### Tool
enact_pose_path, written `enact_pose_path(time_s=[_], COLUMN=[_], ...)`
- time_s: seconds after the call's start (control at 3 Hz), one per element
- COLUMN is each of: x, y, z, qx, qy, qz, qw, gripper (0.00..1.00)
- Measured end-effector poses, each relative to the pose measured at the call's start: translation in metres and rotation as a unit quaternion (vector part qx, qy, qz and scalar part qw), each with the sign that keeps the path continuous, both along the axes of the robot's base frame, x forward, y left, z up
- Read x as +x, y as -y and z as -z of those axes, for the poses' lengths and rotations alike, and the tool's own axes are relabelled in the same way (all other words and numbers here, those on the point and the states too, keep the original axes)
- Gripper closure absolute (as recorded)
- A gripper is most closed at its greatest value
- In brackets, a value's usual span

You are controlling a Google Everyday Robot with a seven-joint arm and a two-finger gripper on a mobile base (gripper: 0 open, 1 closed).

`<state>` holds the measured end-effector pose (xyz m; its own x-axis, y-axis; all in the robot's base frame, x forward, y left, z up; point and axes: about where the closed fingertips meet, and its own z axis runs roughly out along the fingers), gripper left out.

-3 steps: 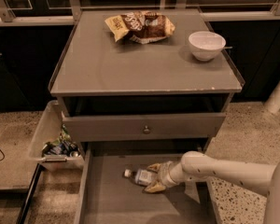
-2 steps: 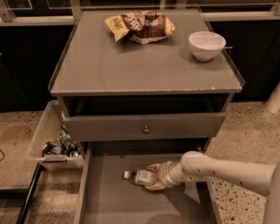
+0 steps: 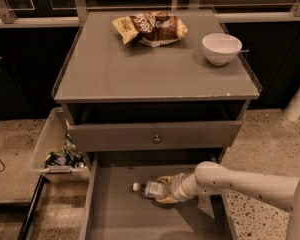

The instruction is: Pick blue plastic bottle from middle drawer and place on counter

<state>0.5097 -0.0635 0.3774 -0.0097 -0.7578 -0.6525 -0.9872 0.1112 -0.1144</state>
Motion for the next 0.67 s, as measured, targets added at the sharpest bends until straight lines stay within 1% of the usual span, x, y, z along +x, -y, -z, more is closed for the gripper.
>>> enact_pose_path(time_s=[0.33,0.67], x=[-0.012,-0.019], y=[0.001,0.005], z=[-0.029,-0.064], qx=[-0.003,-0.003], qy=[0.01,0.029], qz=[-0.04,-0.081], qw=[0.9991,0.9963], gripper=[1.0,1.0])
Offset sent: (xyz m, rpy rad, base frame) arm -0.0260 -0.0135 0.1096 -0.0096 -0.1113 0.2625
